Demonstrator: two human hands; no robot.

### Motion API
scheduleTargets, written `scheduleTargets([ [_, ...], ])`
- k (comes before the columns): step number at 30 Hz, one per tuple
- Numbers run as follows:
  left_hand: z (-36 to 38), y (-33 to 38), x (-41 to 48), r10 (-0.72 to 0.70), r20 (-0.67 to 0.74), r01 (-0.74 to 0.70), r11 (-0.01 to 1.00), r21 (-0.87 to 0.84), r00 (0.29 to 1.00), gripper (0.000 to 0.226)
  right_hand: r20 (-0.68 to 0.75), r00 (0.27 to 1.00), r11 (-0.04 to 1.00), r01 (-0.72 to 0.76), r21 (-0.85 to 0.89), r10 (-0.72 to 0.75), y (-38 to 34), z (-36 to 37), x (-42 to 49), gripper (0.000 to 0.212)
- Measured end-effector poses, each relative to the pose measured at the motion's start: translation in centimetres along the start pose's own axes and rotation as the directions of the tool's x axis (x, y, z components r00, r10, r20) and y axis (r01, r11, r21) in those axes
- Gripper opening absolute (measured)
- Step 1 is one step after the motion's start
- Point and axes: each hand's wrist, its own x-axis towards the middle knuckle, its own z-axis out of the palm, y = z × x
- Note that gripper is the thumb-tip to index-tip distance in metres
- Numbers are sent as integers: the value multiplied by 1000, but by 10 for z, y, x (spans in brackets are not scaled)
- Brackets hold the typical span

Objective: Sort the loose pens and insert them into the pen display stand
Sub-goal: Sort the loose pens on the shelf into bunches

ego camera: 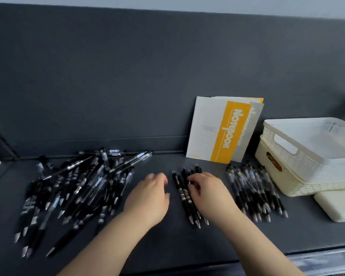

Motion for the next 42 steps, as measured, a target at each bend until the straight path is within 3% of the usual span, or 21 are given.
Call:
scheduleTargets([
  [2,-5,-23,-7,-95,34,87,980,181,995,35,52,998,999,31,19,-32,-19,16,3,30],
  [5,-5,-46,-12,-135,63,112,953,283,989,27,107,992,997,63,36,-66,-44,36,7,30],
  [9,-10,-66,-11,-73,11,69,976,204,997,21,163,983,996,75,47,-82,-69,55,13,27],
  [13,-28,-95,3,-89,-132,104,988,113,987,31,172,983,998,52,35,-57,-84,74,23,25],
  [20,-44,-128,22,-159,-113,165,985,50,981,44,134,986,993,-108,53,100,-109,103,70,48],
  [24,-42,-126,22,-110,-95,123,981,148,989,47,141,971,981,-194,4,191,-121,113,93,37],
  [31,-35,-120,24,-114,10,109,968,228,993,85,20,976,955,-217,201,217,-114,109,68,6],
  [34,-31,-113,25,-97,19,89,965,248,995,71,53,958,924,-284,256,280,-109,102,65,19],
  [38,-29,-111,29,-108,46,90,950,300,993,62,132,948,936,-308,172,288,-110,101,68,39],
  [42,-33,-108,39,-166,66,140,945,295,984,58,145,955,946,-281,161,259,-109,101,62,41],
])
